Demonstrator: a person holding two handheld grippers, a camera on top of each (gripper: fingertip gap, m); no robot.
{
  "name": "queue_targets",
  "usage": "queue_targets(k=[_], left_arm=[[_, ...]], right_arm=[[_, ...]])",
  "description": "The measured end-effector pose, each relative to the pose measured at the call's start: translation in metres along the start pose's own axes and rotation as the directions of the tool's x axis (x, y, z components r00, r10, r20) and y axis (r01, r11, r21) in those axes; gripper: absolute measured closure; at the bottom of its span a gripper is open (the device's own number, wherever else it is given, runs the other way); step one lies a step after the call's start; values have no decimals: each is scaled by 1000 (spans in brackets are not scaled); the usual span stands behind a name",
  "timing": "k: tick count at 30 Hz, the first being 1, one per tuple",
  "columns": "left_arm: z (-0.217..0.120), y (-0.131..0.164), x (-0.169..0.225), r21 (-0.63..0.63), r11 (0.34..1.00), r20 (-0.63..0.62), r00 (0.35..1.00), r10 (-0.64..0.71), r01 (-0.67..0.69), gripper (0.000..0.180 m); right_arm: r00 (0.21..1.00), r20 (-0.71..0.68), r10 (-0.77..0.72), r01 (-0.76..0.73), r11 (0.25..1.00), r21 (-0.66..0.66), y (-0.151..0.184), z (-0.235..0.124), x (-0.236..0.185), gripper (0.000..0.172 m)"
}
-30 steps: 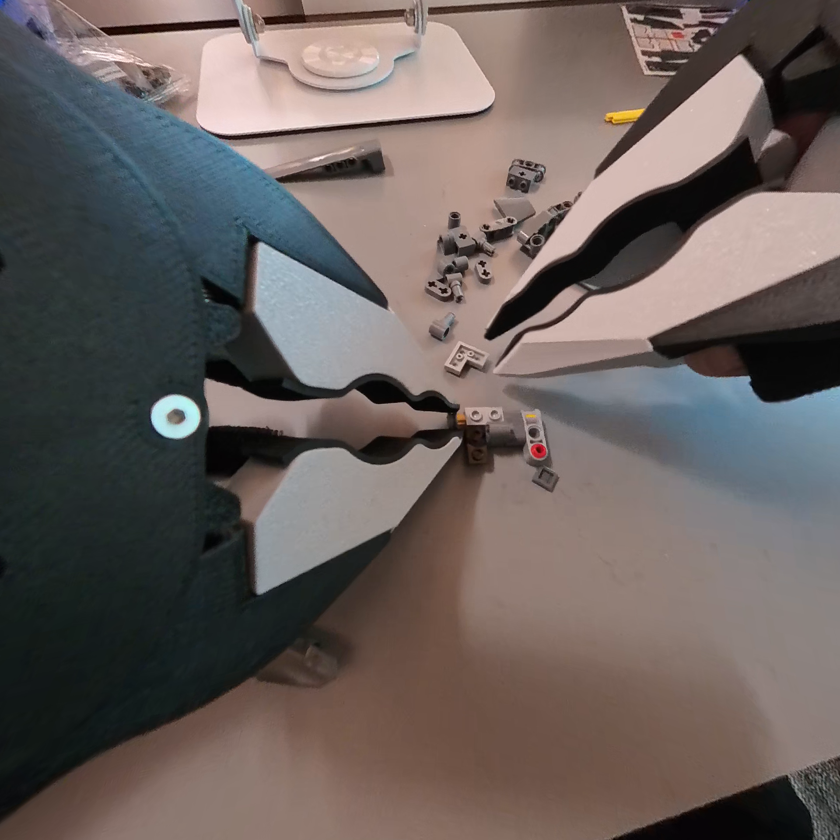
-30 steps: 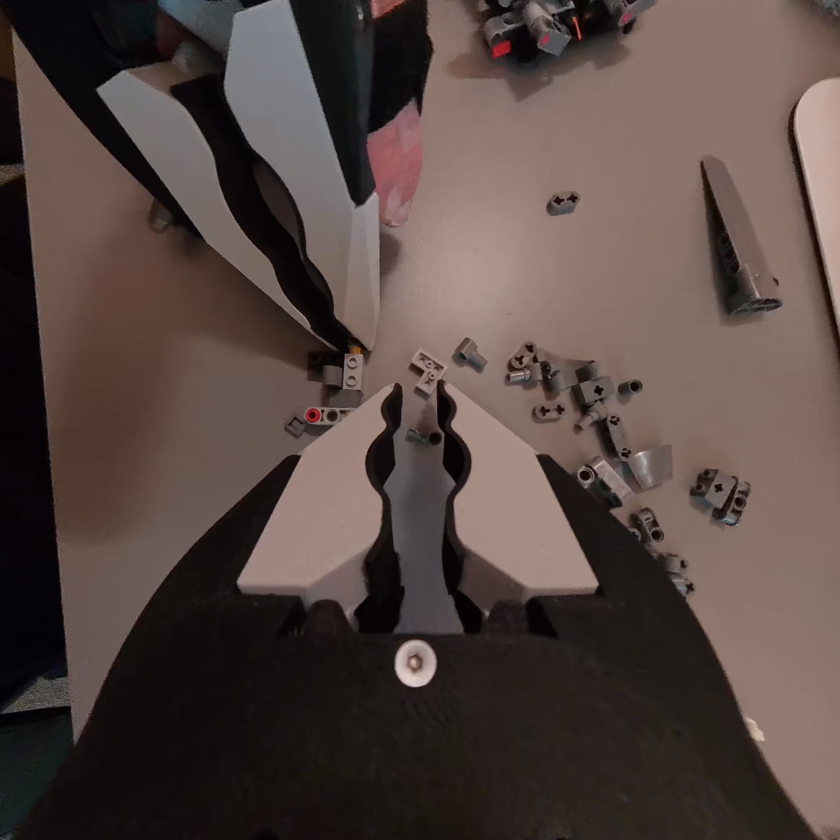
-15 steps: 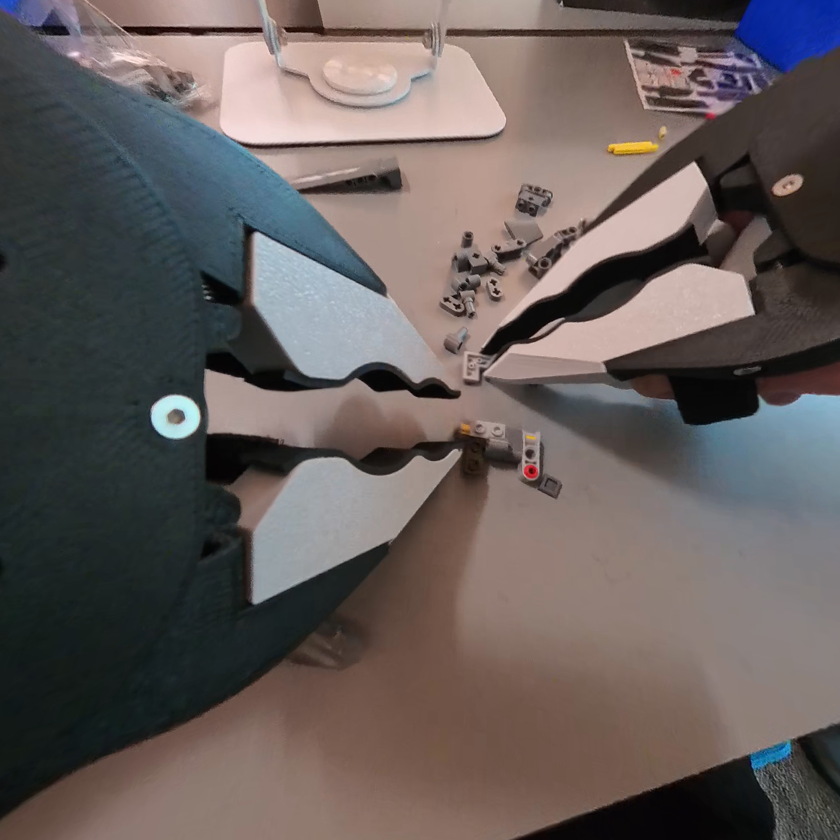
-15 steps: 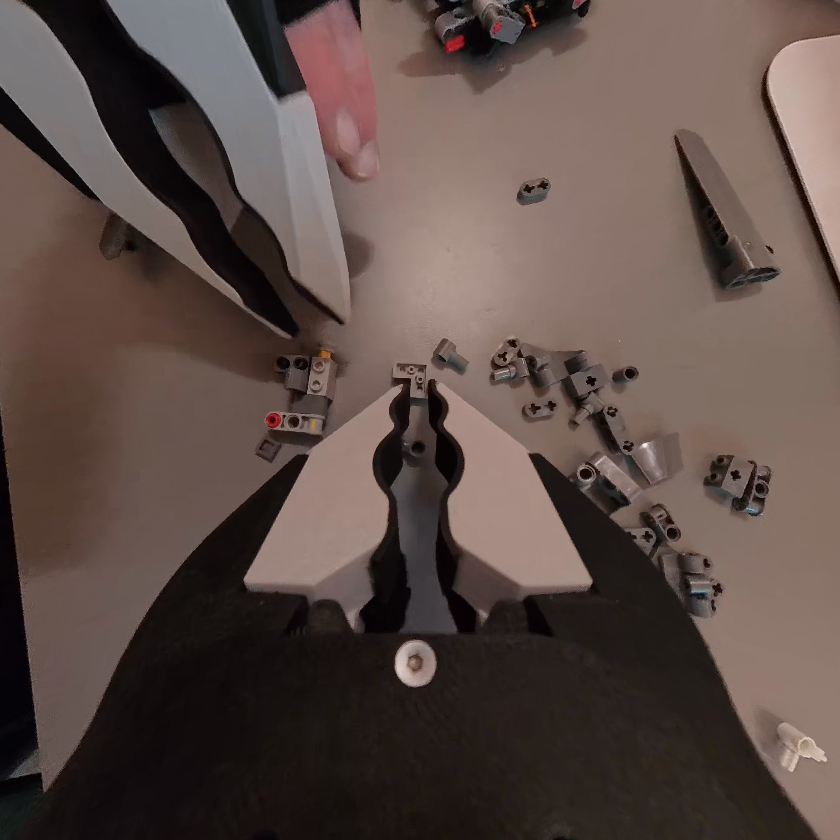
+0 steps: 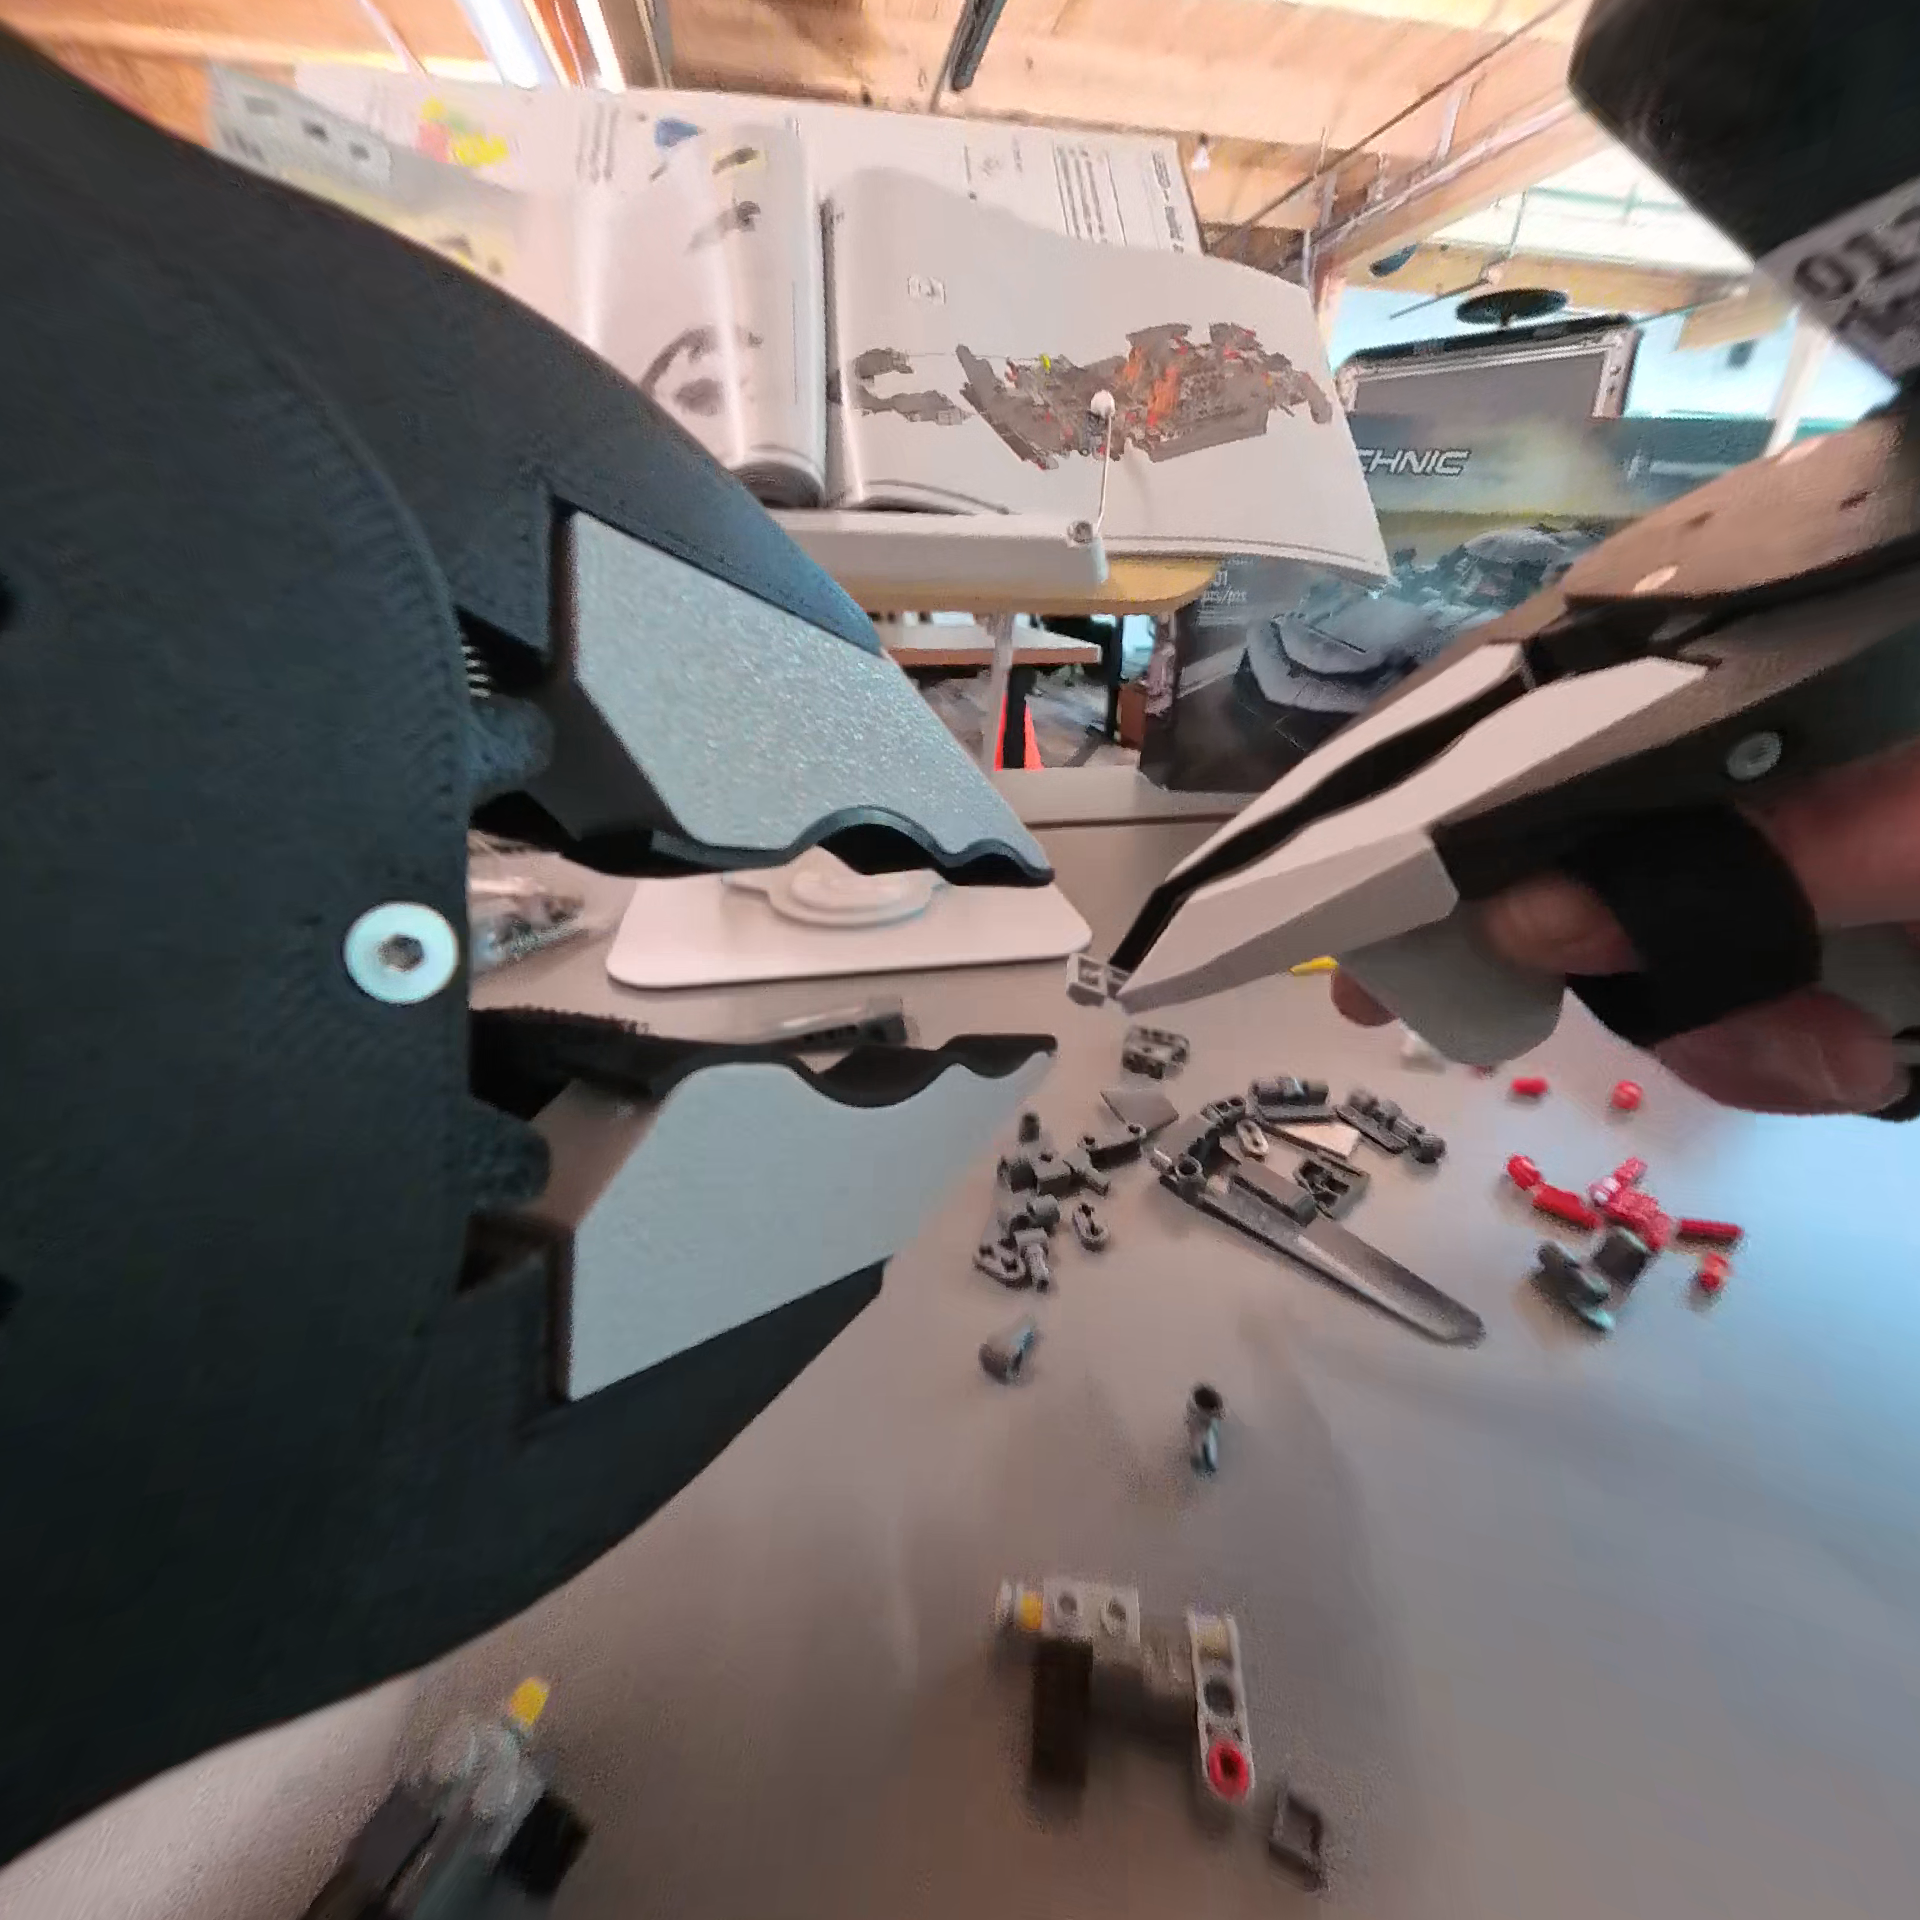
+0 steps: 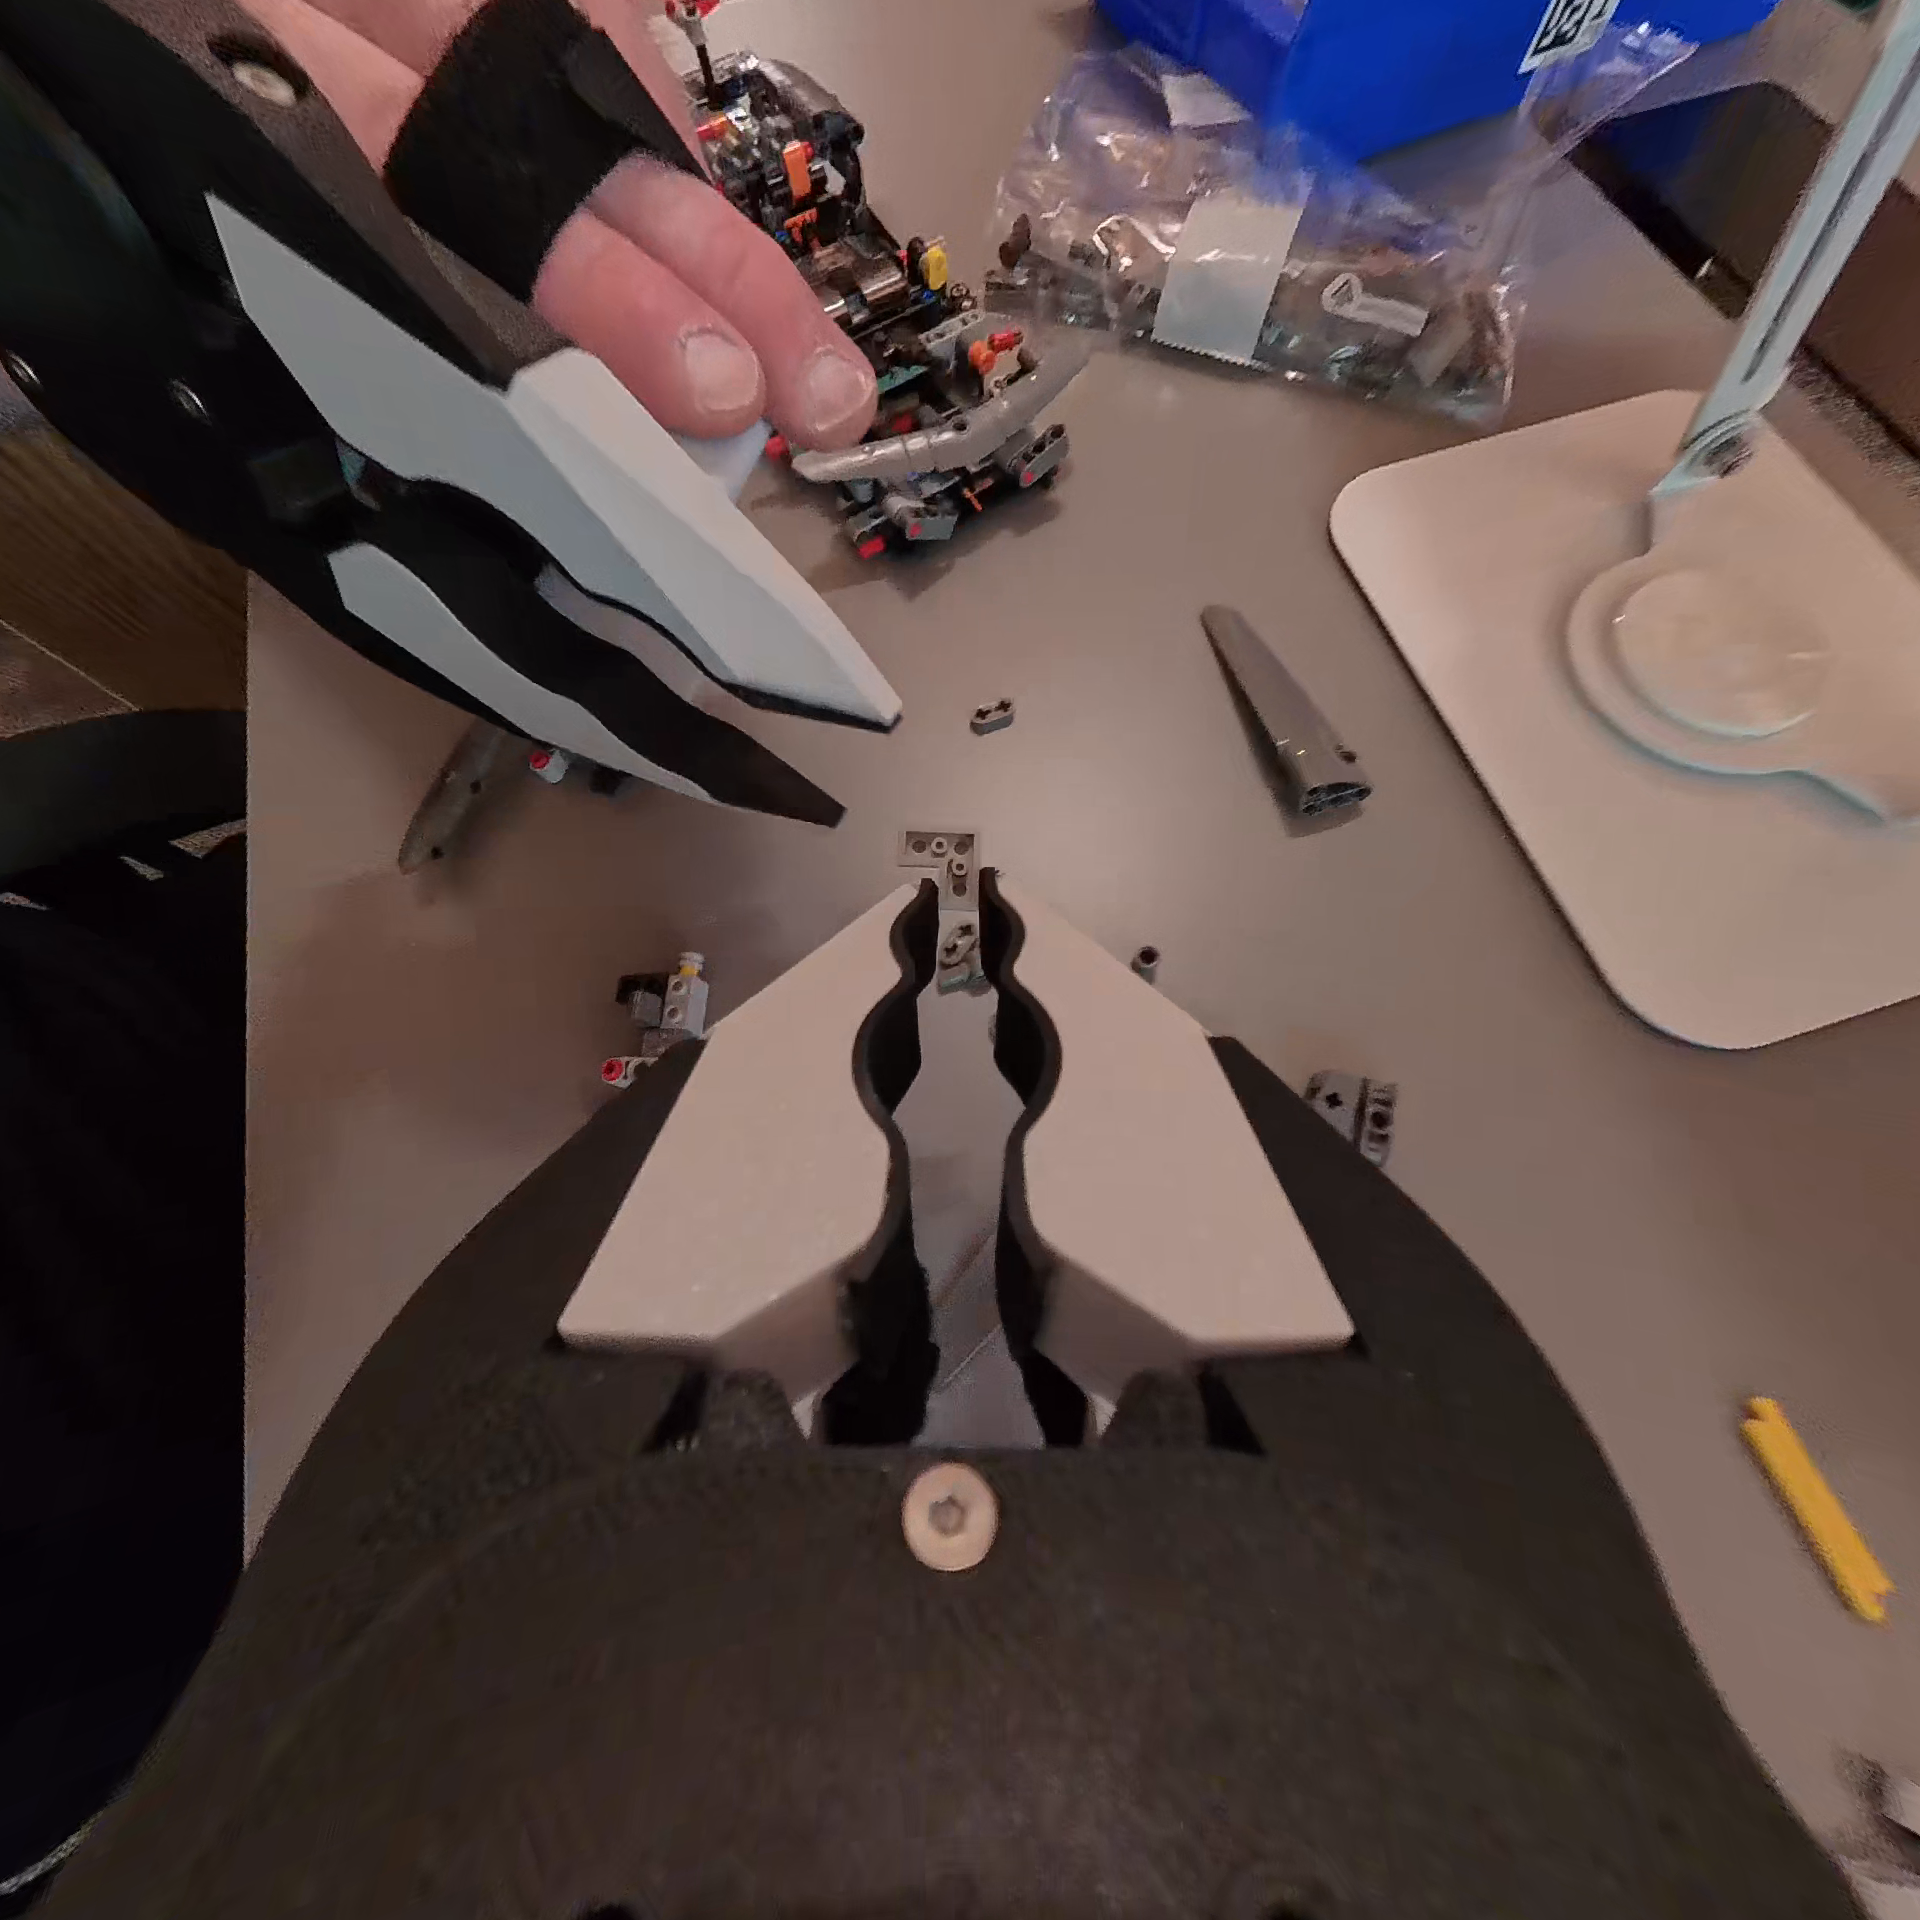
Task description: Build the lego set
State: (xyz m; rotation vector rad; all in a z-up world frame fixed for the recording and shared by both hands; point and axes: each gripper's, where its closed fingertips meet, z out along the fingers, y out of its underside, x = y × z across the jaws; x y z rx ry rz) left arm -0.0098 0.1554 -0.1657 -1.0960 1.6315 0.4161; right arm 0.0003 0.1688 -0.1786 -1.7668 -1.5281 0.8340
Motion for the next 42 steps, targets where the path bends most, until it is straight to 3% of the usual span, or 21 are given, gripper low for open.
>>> queue_targets(k=[6,13,15,18,20,22,24,27,30,34,39,42], left_arm=[[15,-1,-14,-47,993,78,991,111,-108,164],[23,3,-12,-74,984,77,982,171,-165,176],[23,3,-14,-65,989,52,989,136,-133,178],[21,0,-16,-3,995,-93,991,-98,98,178],[16,-4,-15,17,954,-266,921,-285,300,178],[11,-10,-22,22,866,-415,792,-447,500,178],[6,-10,-19,-52,791,-573,630,-524,609,178],[4,-12,-27,-79,712,-666,495,-558,697,178],[6,-13,-30,-114,672,-705,417,-574,731,178],[6,-18,-29,-149,631,-750,329,-574,761,178],[8,-22,-34,-147,592,-782,274,-561,792,178],[11,-24,-30,-156,600,-794,262,-549,784,178]], right_arm=[[999,-17,-31,30,999,-22,-12,-7,6,167],[999,-14,-41,41,999,-5,-15,-6,5,167],[995,-55,-85,86,996,10,-17,-8,8,165],[925,-222,-309,322,947,21,-27,-22,11,158],[779,-345,-524,546,837,-37,-33,-33,7,158],[584,-414,-698,714,684,-148,-34,-39,0,158],[443,-429,-787,790,569,-228,-33,-40,-8,156],[346,-437,-830,812,498,-303,-31,-37,-9,152],[239,-472,-849,820,437,-370,-33,-37,-4,152],[138,-478,-867,824,369,-431,-31,-34,0,157],[129,-505,-853,838,366,-404,-33,-33,1,159],[123,-503,-855,846,356,-397,-32,-31,-1,164]])
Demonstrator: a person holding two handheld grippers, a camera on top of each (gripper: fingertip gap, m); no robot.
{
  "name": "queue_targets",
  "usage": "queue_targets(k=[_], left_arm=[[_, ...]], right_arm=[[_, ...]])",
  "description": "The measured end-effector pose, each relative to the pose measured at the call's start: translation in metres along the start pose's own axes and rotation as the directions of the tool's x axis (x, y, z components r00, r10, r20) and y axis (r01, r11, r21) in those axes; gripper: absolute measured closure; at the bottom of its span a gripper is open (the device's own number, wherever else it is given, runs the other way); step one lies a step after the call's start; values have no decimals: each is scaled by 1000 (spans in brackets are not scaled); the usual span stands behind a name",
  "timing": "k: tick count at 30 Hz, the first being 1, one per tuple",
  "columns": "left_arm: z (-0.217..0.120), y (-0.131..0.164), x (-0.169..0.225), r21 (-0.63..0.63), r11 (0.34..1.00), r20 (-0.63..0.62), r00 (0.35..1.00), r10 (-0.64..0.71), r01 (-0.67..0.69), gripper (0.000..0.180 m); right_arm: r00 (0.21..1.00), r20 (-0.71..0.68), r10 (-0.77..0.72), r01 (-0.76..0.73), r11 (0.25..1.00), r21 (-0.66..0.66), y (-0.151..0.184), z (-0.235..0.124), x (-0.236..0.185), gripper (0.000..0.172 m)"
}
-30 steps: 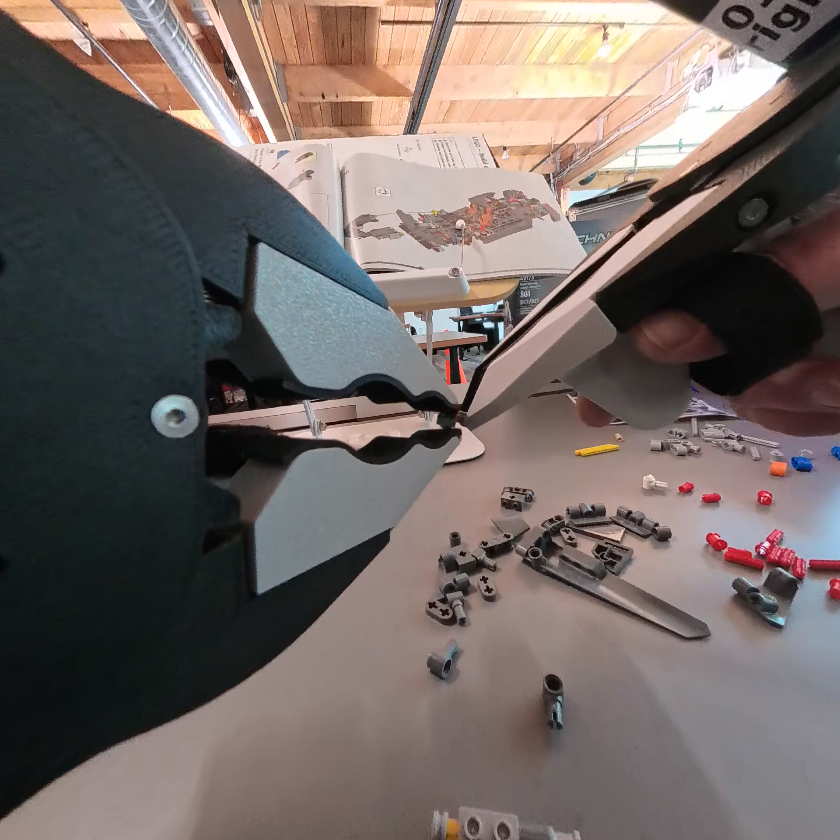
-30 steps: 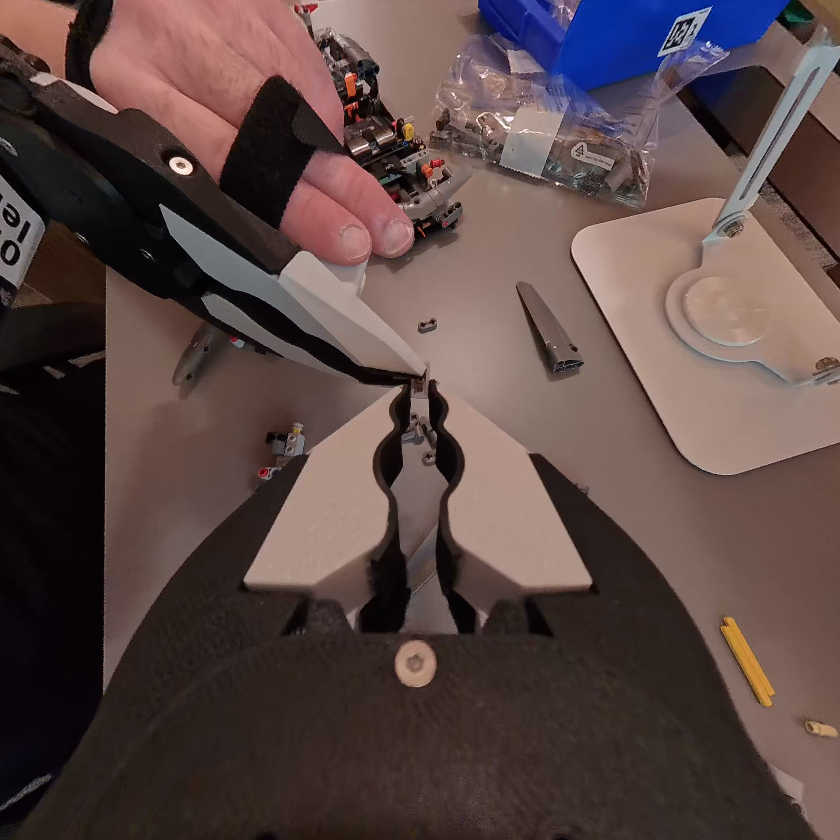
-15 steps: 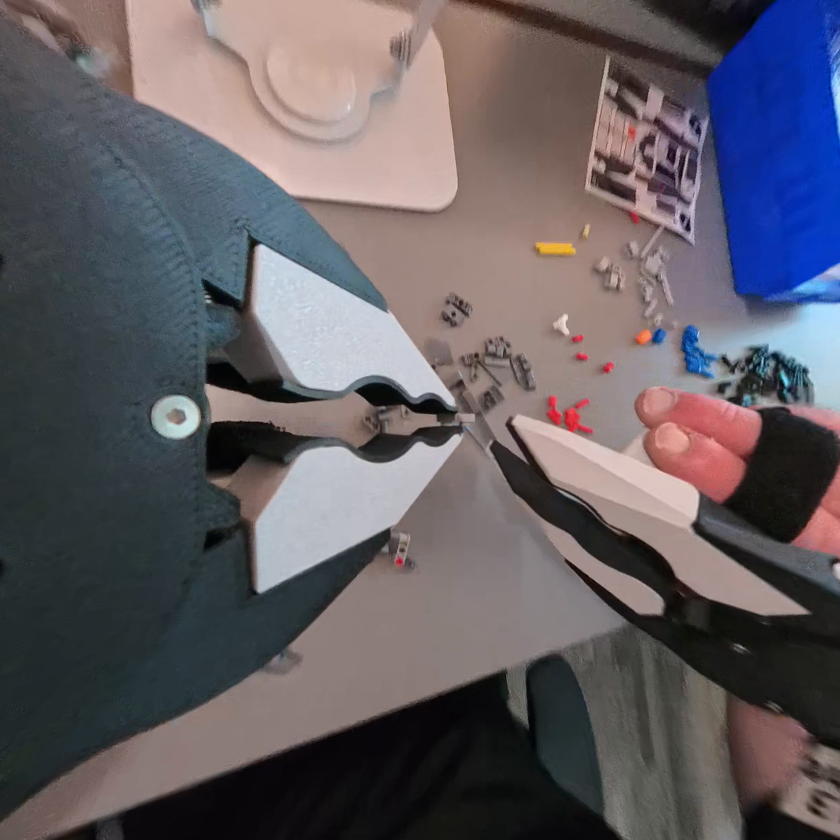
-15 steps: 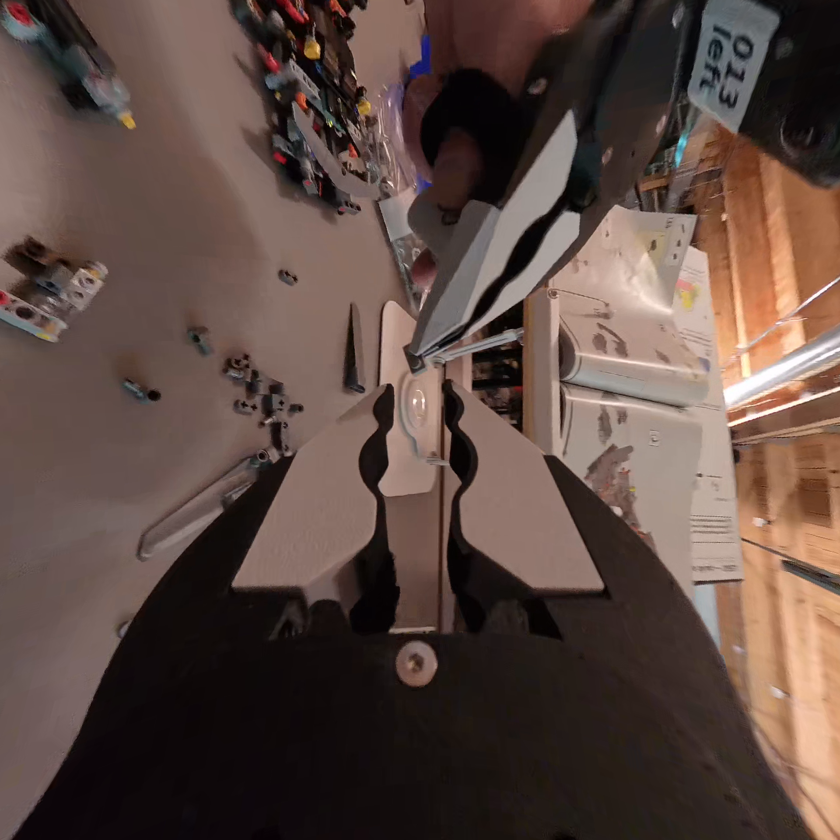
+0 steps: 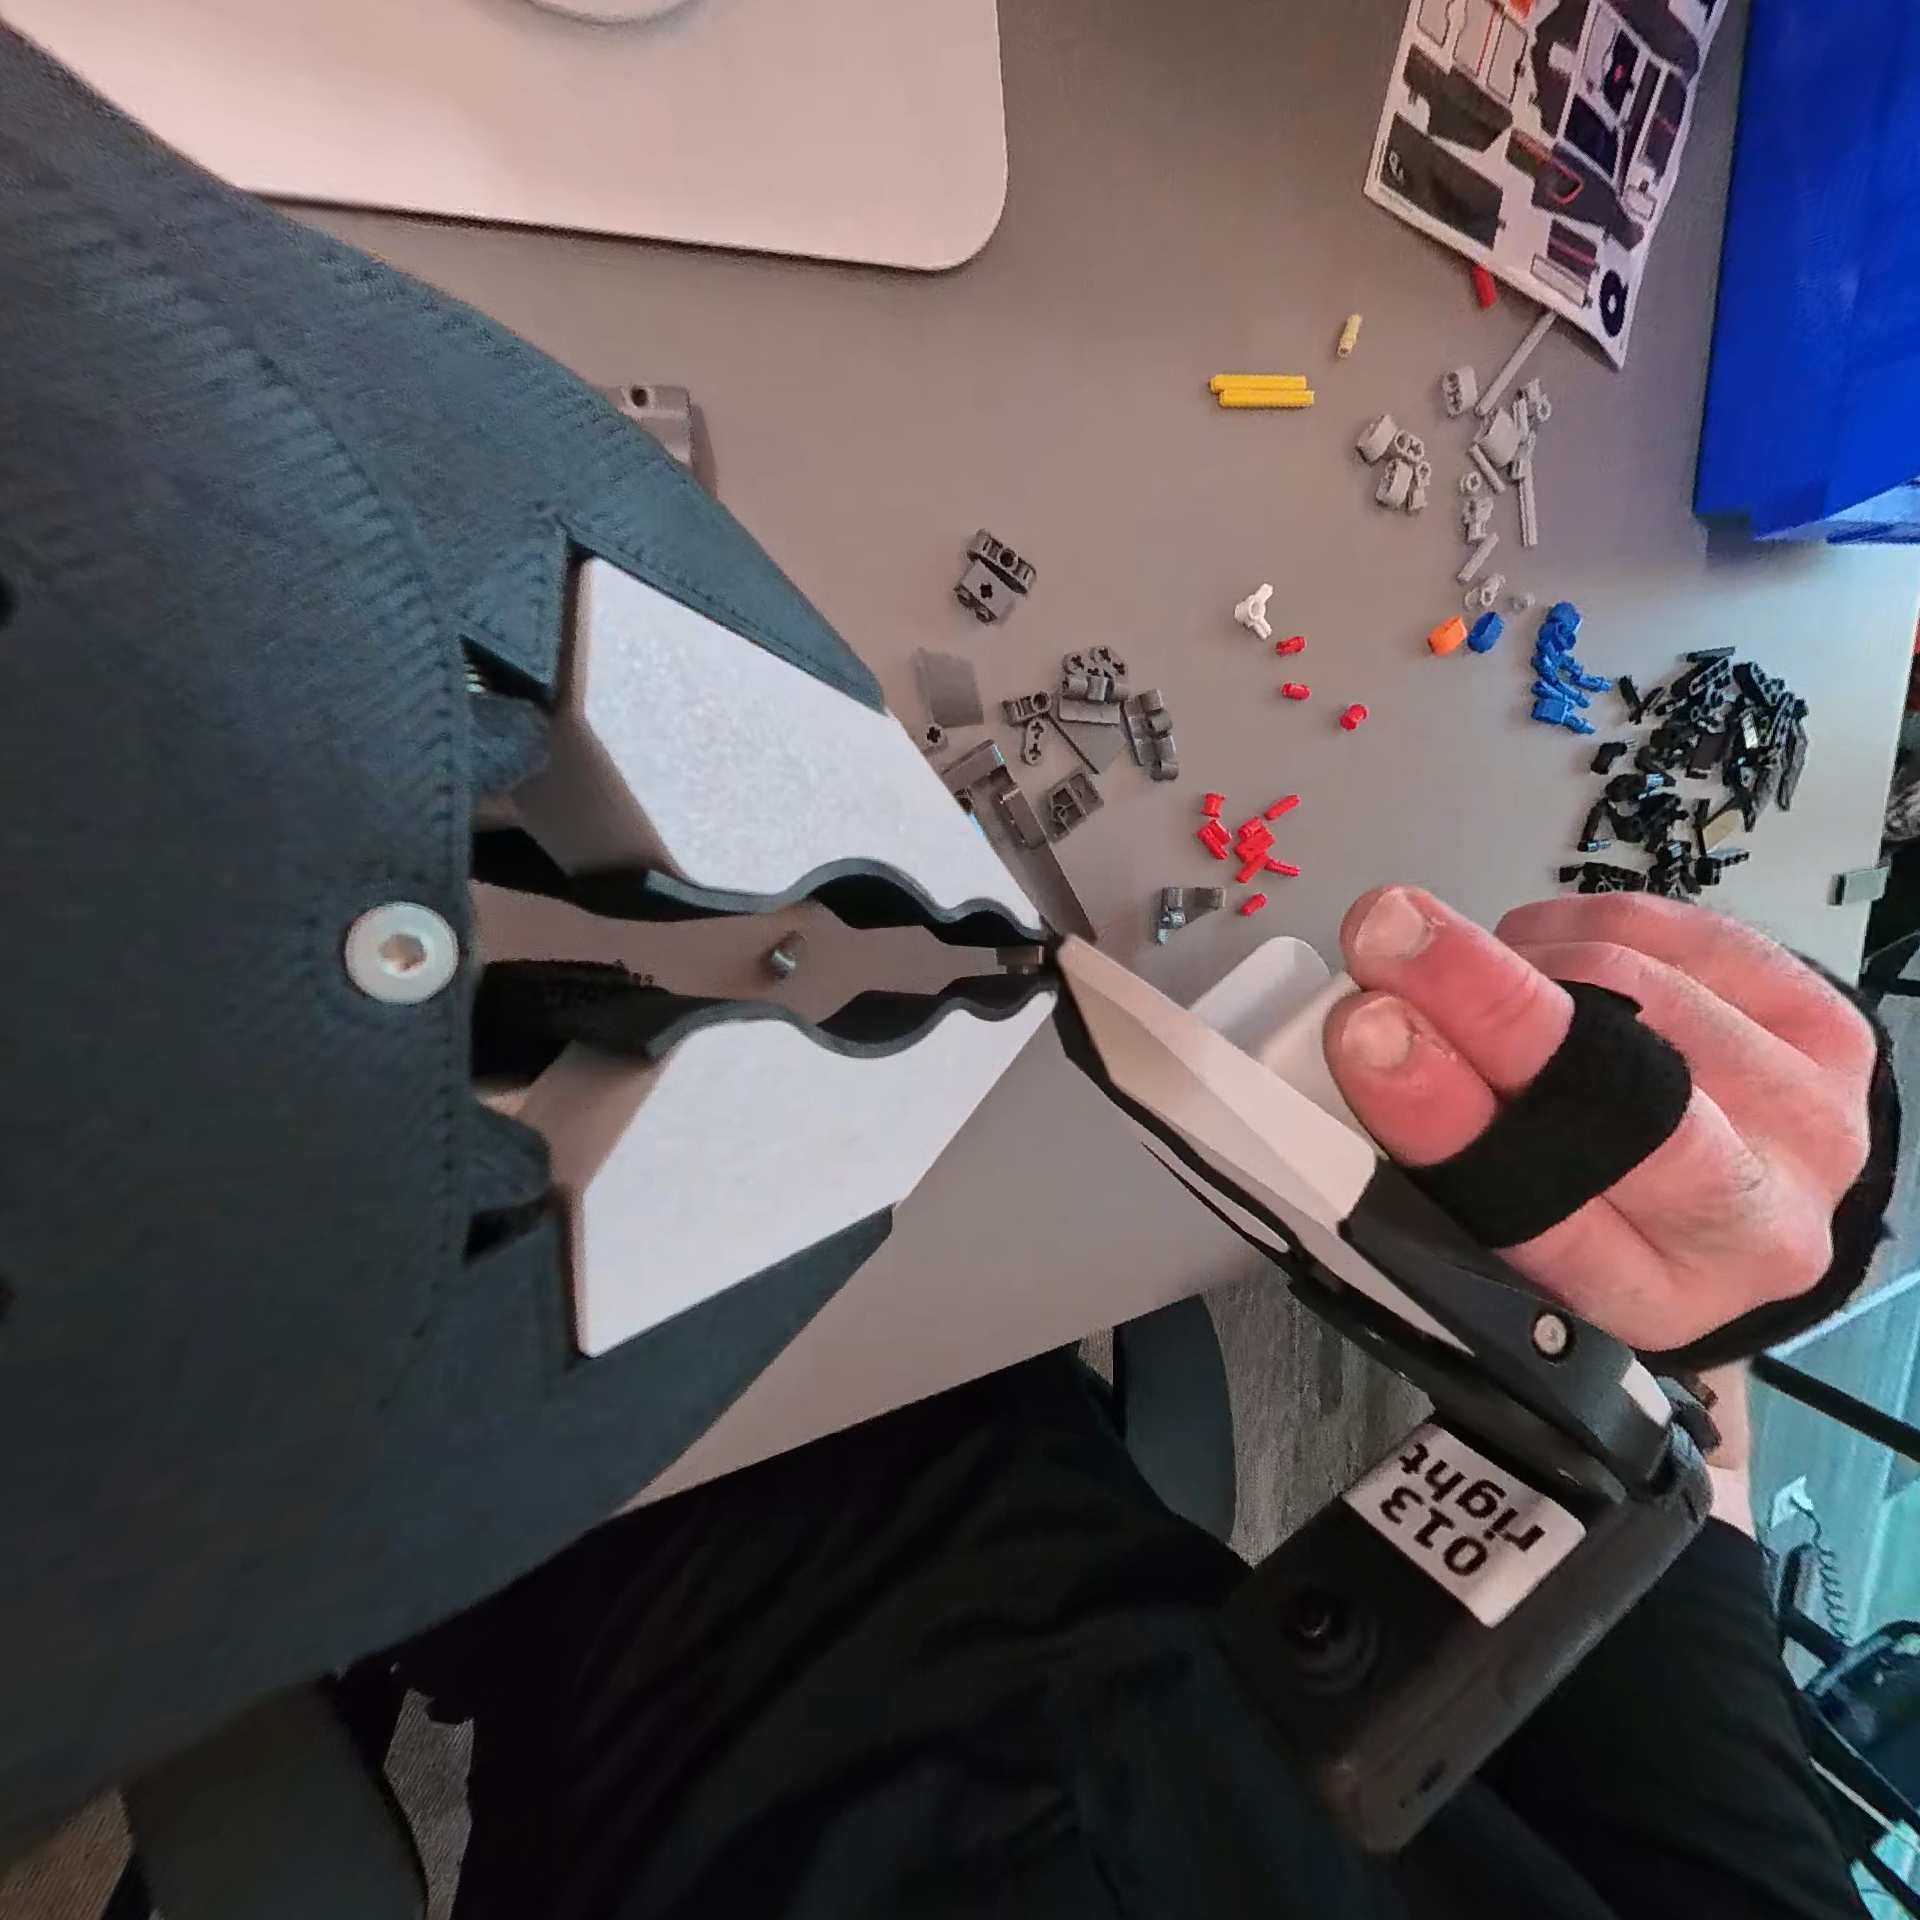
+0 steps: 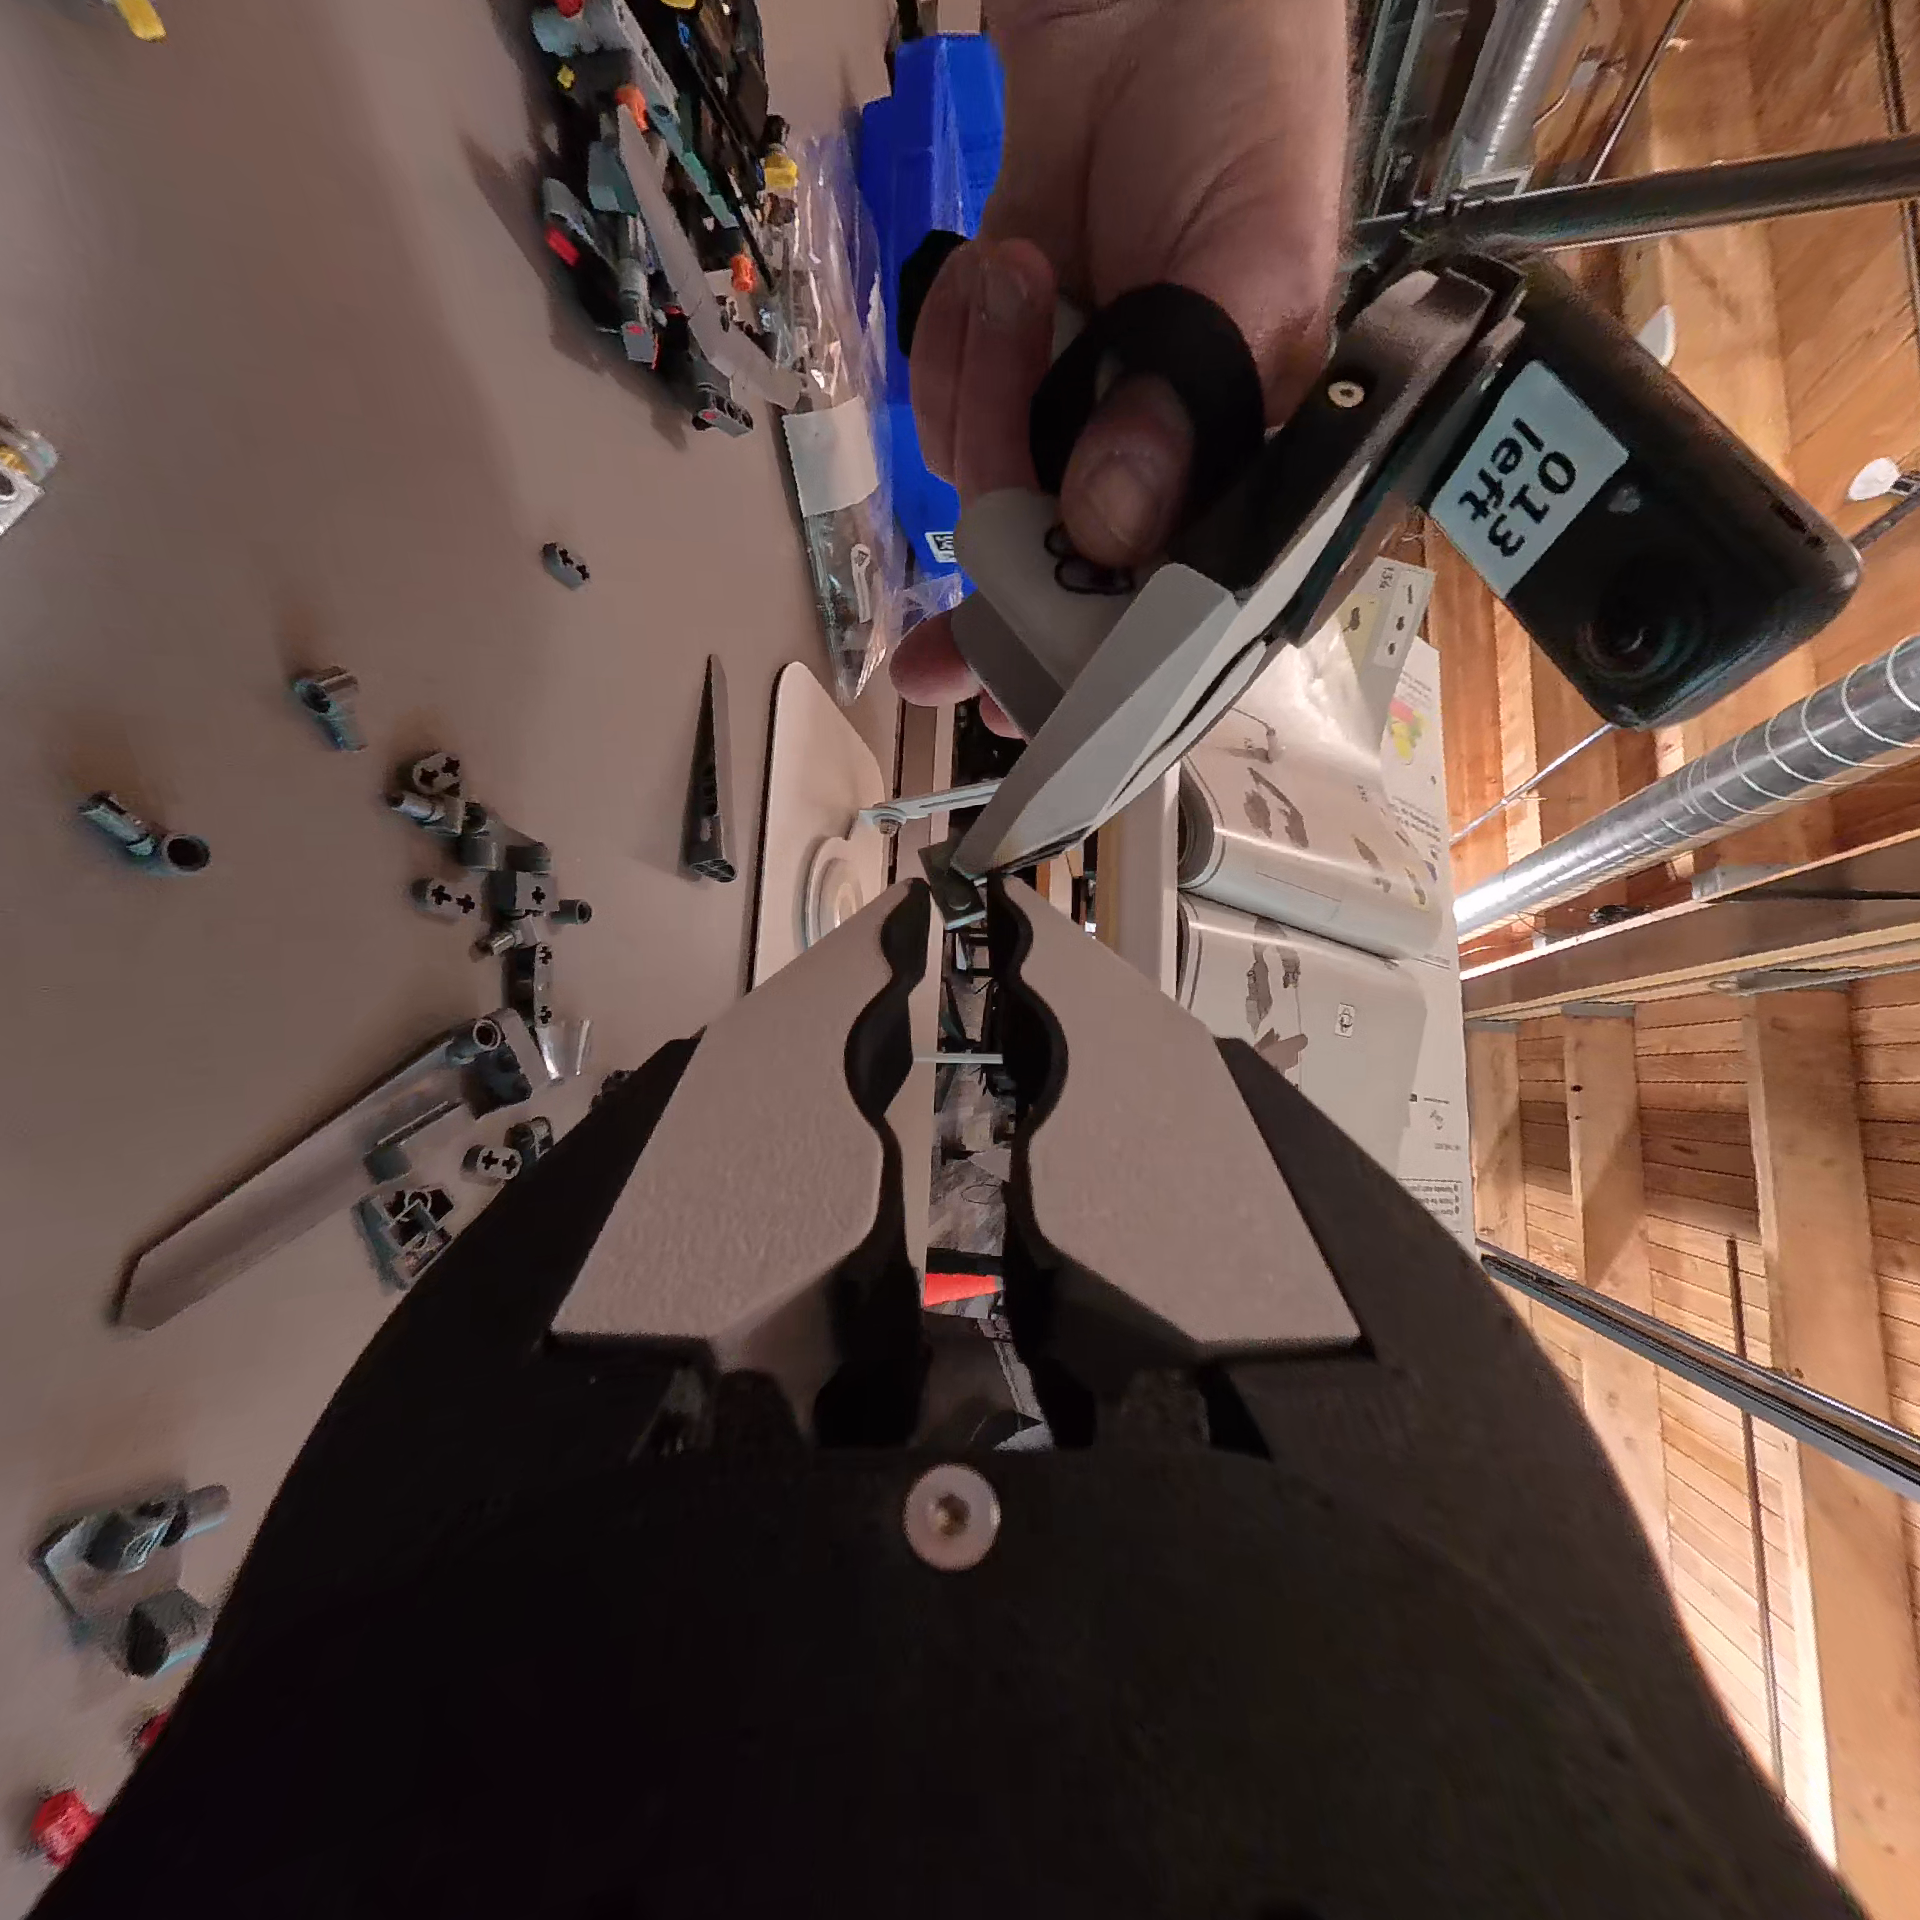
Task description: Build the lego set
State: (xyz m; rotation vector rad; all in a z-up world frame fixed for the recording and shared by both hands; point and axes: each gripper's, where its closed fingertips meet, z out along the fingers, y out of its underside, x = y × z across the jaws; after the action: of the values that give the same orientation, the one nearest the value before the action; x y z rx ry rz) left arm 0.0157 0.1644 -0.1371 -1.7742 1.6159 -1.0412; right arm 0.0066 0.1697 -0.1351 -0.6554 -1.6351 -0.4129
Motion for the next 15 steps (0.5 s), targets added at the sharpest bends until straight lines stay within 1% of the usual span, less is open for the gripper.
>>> queue_targets(k=[2,7,12,15], left_arm=[[3,2,-1,-12,1000,-6,1000,-3,3,178],[3,-1,-2,11,1000,-26,1000,-11,11,178],[1,-12,-5,64,998,-6,1000,-4,5,176],[0,-16,-10,85,996,36,999,-9,6,170]], right_arm=[[1000,13,-5,5,1000,-7,2,0,-3,165],[1000,16,18,-18,1000,-11,5,-1,-1,166],[993,-6,119,-119,993,-6,10,-3,8,167],[984,-27,177,-178,984,-20,16,-1,12,166]])
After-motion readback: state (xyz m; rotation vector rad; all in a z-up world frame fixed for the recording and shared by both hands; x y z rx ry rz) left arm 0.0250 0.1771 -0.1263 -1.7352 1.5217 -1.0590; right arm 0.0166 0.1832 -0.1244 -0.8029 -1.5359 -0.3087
